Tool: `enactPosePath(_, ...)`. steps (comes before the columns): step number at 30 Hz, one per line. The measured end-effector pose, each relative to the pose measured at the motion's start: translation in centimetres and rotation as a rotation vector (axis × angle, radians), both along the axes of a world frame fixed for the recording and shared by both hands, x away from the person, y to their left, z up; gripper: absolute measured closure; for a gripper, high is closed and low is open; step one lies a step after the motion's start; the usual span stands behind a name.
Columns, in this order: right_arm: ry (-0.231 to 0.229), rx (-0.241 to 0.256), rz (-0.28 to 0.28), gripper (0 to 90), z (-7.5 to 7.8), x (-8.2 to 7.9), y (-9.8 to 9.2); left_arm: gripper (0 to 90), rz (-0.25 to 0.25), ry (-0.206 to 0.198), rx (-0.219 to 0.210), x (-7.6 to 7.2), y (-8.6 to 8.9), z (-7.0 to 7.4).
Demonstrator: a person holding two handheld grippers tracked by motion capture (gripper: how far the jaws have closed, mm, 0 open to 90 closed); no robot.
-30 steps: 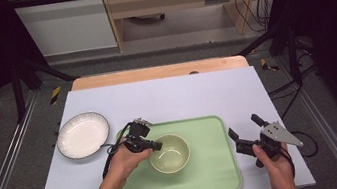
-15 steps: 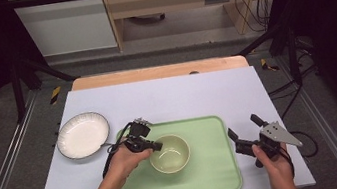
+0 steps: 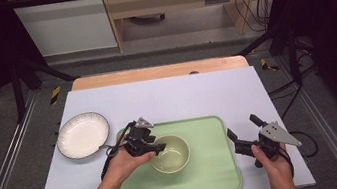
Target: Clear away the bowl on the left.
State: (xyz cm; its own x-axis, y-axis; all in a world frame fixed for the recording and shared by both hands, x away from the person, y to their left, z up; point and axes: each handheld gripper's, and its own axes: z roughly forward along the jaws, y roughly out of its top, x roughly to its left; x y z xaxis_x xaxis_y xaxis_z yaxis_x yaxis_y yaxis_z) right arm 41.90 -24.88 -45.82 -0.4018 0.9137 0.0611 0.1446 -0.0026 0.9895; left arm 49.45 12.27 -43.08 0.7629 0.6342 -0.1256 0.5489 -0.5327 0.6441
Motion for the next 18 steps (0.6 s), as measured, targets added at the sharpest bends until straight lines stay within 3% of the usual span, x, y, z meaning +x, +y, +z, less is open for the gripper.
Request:
enactPosePath(3,0.000,0.002,0.001,3.9,0.0,0.0,0.0,39.1,0.000,-0.028,-0.003,-0.2,0.1,0.3)
enactPosePath(7,-0.002,0.002,0.000,3.9,0.0,0.0,0.0,33.1,-0.008,-0.045,-0.043,-0.2,0.4,0.5)
enactPosePath(11,-0.001,0.000,0.002,3.9,0.0,0.0,0.0,25.7,-0.012,-0.114,-0.052,-0.3,0.4,0.8)
enactPosePath(13,0.000,0.000,0.003,3.9,-0.1,0.0,0.0,21.0,-0.018,-0.121,-0.073,-0.4,0.4,0.9)
enactPosePath(18,0.001,0.000,0.004,3.8,-0.1,0.0,0.0,11.7,-0.018,-0.140,-0.073,-0.4,0.3,1.2)
